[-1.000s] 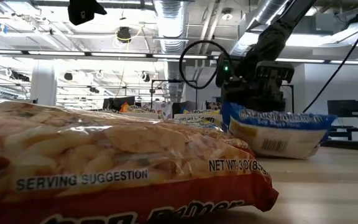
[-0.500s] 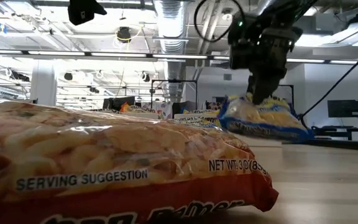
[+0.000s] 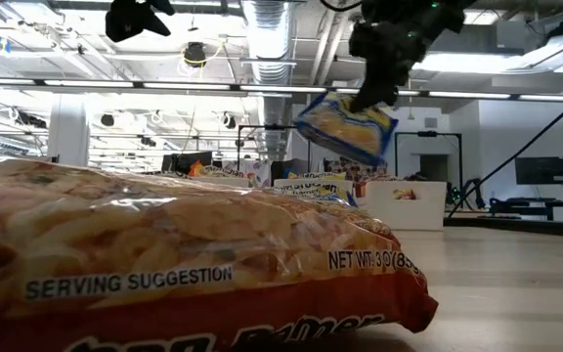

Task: Sort Maruchan noodles
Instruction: Put the bottom blue noodle soup pack into the middle white bin

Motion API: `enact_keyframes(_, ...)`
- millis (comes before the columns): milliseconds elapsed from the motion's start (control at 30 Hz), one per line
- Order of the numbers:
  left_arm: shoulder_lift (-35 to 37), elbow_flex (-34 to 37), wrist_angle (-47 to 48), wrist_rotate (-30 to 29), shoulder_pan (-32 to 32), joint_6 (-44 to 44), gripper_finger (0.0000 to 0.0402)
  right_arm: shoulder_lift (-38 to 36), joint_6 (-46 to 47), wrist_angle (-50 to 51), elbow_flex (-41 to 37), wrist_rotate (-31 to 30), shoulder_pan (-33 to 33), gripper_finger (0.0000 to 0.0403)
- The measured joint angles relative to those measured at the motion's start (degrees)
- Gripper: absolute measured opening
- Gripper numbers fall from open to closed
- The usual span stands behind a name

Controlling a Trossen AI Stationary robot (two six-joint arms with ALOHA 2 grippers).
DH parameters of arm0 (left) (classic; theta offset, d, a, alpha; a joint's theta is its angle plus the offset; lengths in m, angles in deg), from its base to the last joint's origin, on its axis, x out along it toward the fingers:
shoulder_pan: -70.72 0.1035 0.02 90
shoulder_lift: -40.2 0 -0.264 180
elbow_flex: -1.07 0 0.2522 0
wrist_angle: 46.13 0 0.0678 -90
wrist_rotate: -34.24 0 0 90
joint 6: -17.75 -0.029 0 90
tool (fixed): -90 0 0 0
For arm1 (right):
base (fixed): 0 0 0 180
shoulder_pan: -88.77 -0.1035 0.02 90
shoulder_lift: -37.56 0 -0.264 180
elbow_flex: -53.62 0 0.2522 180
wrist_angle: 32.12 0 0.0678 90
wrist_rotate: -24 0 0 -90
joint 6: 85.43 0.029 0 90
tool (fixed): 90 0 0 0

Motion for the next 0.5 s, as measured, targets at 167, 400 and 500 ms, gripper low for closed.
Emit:
enact_keyframes(167, 0.00, 0.00, -0.04, -1.24, 0.00, 0.11, 0.0156, 4.26, -5.94, -3.62, 5.86, -3.52, 5.02, 0.0005)
enact_keyframes(400, 0.00, 0.00, -0.03, -3.93, -0.02, 3.40, 0.0156, 12.66, -16.32, -10.05, 13.96, -4.59, 9.12, 0.0005)
enact_keyframes(500, 0.00, 0.00, -0.02, -5.51, -0.02, 4.31, 0.0156, 16.90, -20.48, -8.35, 17.28, -4.62, 9.80, 0.0006)
